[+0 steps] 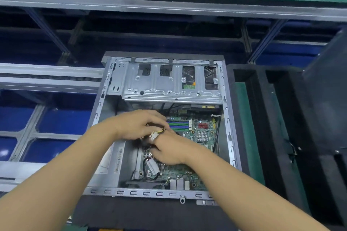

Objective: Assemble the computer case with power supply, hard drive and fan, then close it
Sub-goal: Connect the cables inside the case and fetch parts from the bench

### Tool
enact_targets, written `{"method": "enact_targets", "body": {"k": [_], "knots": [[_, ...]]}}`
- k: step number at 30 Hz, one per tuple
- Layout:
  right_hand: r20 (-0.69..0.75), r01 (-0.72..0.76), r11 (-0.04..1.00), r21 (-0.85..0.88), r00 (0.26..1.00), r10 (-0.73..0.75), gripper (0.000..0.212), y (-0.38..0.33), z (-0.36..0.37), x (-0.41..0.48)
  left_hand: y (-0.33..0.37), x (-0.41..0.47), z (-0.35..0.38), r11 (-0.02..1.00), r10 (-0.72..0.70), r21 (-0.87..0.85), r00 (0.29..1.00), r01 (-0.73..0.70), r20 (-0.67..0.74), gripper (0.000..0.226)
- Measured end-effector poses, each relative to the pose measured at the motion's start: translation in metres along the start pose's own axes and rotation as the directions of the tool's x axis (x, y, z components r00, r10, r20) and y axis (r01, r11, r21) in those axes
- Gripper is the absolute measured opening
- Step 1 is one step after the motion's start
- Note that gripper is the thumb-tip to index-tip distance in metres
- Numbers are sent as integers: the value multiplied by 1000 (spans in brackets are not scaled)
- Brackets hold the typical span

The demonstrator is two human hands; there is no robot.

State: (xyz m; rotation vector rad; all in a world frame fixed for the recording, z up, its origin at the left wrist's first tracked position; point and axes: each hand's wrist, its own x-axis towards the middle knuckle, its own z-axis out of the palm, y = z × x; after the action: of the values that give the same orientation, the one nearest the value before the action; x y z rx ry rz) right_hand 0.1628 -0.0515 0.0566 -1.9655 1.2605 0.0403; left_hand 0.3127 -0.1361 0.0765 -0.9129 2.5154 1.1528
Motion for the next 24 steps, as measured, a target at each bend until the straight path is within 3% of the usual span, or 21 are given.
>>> {"method": "enact_targets", "body": {"k": [3,6,8,10,12,15,19,24], "knots": [[-183,-40,981,192,980,76,28,2,1,-10,4,9,4,998,-52,-28,978,48,-204,21],[-401,-136,832,538,827,394,13,9,3,-17,5,17,11,981,-155,58,932,183,-328,15],[-409,-120,704,699,741,532,26,15,4,-17,3,20,15,963,-213,71,893,261,-396,17],[-367,-95,602,793,714,596,25,19,1,-15,2,21,18,952,-240,72,870,298,-430,23],[-349,-70,543,837,696,628,14,22,-1,-14,1,21,18,952,-265,26,867,304,-423,29],[-348,-87,554,828,695,629,6,24,1,-15,0,15,17,961,-256,2,890,278,-376,27],[-325,-81,530,844,710,625,10,24,1,-16,-4,8,15,973,-230,-45,910,228,-346,21],[-396,-119,662,740,719,572,21,33,2,-11,-6,10,16,964,-266,-100,875,247,-404,23]]}}
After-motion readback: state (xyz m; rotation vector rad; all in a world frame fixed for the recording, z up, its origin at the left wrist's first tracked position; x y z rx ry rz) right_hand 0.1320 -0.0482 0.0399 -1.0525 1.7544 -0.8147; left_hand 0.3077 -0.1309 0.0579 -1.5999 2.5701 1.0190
